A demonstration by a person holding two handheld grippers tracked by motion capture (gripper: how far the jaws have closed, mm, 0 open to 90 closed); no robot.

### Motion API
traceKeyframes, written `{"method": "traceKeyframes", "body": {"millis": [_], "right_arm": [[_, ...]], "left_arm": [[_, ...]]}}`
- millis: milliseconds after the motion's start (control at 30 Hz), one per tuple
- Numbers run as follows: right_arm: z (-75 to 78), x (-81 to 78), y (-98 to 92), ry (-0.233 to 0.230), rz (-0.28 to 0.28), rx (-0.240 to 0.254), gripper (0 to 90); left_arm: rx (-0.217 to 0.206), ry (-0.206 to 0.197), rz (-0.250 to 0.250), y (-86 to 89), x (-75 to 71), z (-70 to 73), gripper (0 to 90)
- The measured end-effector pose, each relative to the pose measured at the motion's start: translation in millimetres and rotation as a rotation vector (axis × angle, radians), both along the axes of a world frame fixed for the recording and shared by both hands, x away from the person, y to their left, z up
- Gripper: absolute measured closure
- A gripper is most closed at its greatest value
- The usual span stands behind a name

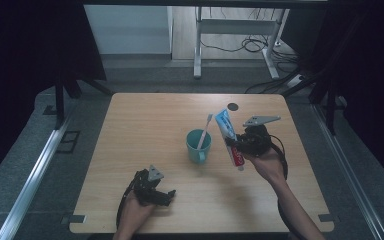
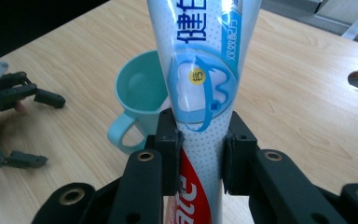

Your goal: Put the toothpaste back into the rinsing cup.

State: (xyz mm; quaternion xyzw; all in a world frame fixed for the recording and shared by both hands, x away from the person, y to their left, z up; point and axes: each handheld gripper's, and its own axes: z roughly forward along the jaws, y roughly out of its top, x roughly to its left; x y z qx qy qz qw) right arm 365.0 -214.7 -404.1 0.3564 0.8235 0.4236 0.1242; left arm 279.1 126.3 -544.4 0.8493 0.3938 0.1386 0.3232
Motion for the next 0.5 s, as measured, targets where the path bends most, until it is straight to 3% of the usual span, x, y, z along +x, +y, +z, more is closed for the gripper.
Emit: {"method": "traceKeyframes", "body": {"millis": [233,500], "right_arm": [[8.6,1.2,10.0,-0.039,0.011,0.008,71.9],[15.8,6.1,22.3,-0.051,0.021,0.031,71.9]], "left_arm": [[-0.006,-0.001,0.004,-0.4,-0.1,-0.3,0.0],[-0.005,-0.001,0.004,-0.3,-0.1,-0.3,0.0]]}}
